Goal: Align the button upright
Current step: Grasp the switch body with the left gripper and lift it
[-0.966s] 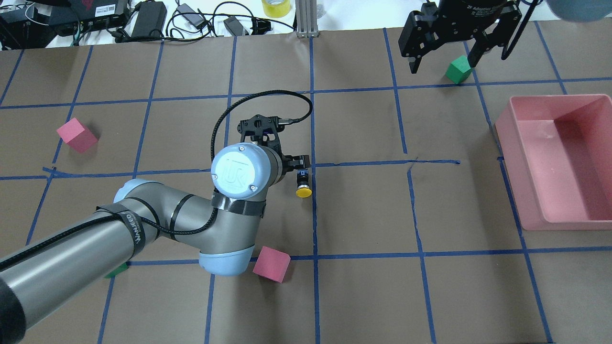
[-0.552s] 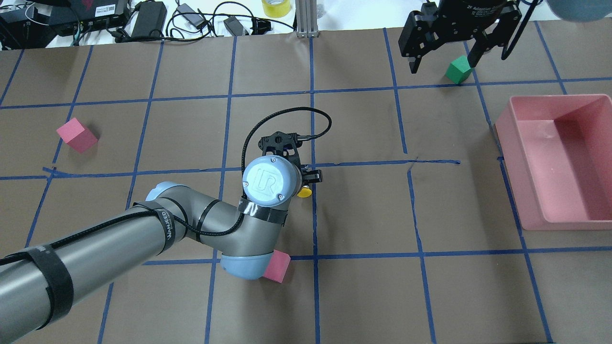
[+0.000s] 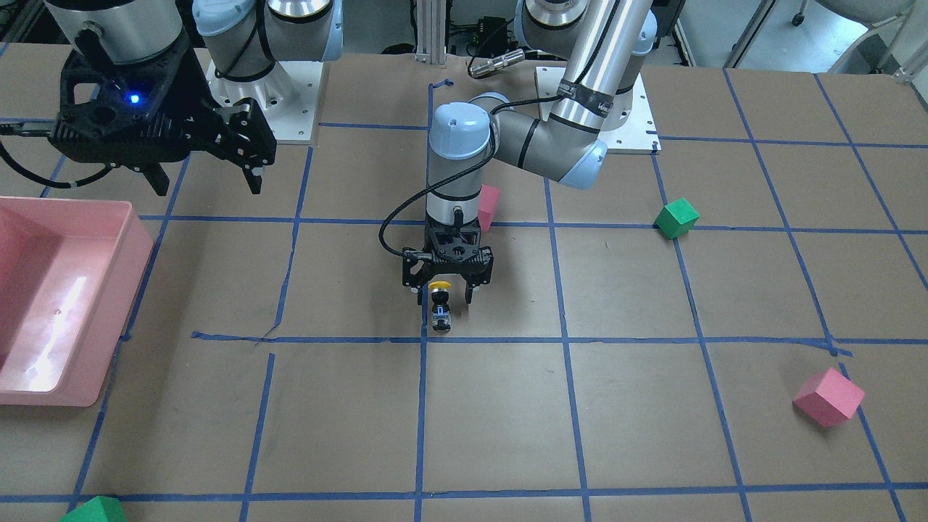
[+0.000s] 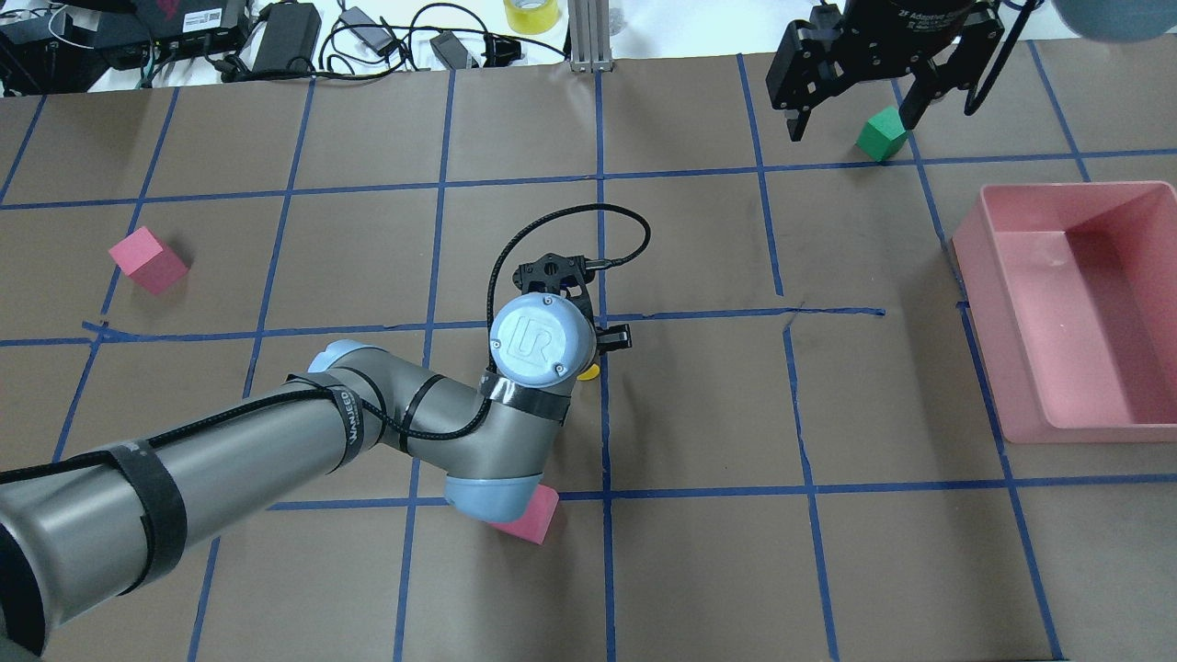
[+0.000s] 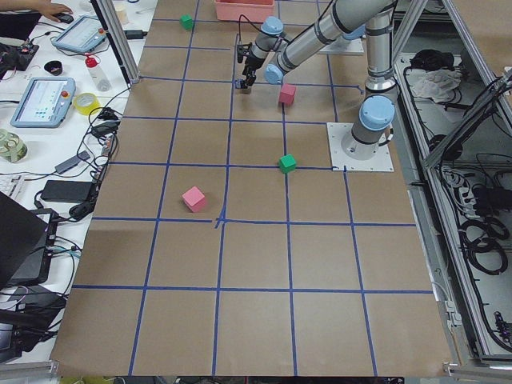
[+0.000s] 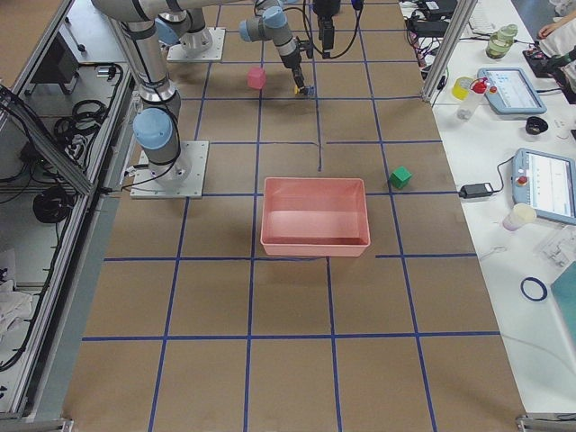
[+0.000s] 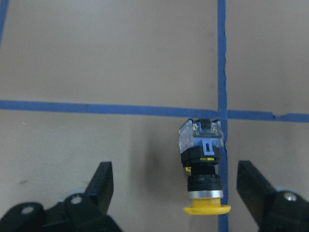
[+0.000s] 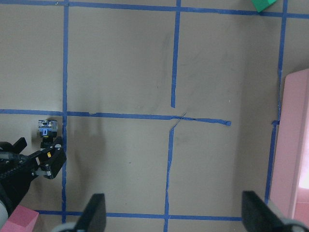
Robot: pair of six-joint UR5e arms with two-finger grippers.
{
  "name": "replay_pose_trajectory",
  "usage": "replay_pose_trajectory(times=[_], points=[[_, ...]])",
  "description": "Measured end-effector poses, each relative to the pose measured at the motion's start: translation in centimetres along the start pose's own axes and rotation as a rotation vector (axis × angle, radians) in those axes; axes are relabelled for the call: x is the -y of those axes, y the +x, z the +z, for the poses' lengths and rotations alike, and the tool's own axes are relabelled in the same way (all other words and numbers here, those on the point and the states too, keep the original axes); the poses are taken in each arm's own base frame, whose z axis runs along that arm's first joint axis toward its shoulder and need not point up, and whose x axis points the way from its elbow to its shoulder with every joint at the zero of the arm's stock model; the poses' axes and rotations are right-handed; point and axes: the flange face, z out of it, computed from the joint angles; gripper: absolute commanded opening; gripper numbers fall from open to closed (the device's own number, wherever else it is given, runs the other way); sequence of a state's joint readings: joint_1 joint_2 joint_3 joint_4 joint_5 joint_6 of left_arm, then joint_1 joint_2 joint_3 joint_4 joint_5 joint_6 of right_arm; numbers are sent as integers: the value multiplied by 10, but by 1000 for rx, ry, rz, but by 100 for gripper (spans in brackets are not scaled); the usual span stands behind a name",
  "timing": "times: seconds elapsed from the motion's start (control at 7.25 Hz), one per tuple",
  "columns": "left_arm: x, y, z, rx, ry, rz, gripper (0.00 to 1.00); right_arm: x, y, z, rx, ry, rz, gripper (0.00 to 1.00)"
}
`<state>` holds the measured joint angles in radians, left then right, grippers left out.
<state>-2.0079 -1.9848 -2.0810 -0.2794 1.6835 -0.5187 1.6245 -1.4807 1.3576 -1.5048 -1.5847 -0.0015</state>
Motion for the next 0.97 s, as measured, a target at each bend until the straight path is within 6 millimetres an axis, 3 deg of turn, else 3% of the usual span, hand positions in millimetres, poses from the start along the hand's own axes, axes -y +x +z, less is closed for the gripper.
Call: replay_pose_trajectory(times=[0.14,0.55,0.97], points=[[0,0,3,2,-5,-1,85,0,0,0,0,0,0,100],[-1,1,4,4,-8,-26,4,0,0,0,-1,-1,0,100],[0,1,4,21,-39,-32,0,0,0,0,-1,-2,0,100]])
